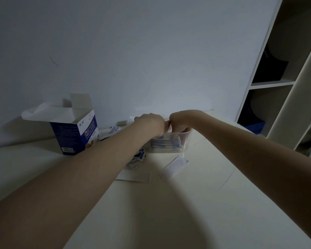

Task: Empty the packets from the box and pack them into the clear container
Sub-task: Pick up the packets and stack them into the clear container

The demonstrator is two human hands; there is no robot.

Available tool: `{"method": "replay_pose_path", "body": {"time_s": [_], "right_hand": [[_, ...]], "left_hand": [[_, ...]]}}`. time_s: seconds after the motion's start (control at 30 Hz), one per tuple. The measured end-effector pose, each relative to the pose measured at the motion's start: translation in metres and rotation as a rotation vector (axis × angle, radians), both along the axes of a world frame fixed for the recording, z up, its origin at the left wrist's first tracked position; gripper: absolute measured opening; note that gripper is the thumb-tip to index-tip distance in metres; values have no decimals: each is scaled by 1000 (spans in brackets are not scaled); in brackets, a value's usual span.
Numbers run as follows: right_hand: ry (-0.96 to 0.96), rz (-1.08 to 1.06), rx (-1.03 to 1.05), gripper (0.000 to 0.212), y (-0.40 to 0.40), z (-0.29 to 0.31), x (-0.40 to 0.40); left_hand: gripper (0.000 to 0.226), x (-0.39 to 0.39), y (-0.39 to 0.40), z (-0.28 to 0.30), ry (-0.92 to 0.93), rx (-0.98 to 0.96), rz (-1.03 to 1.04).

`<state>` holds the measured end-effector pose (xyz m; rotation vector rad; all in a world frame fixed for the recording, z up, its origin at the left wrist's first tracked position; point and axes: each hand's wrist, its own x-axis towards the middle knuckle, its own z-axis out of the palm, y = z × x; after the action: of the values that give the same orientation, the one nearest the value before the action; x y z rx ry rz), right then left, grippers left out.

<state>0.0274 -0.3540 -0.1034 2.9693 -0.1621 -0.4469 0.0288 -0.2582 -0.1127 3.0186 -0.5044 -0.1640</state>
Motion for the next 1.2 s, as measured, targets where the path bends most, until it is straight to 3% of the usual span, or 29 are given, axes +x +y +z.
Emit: {"method": "replay_pose_path", "body": {"time_s": [0.1,0.3,0.5,0.83,0.93,1.1,1.2], "right_hand": [[76,23,-66,60,1,5,-1],[114,39,-81,74,1,4,2],[111,33,-28,56,-1,6,4],[90,28,-82,34,4,12,-1],[63,-20,65,24,8,28,-10],[-295,85,293,31,35,54,-18],[-329,213,407,26,69,49,-37]], "left_hand": [[53,-2,4,5,-9,1,-32],[57,-5,8,9,106,14,-39],[46,-8,7,11,112,21,-50],[45,-7,5,9,38,-3,-40],[36,-12,11,21,-116,-16,-79],[24,-21,49,46,-378,-134,-118],[20,-26,84,46,-316,-160,-109]]}}
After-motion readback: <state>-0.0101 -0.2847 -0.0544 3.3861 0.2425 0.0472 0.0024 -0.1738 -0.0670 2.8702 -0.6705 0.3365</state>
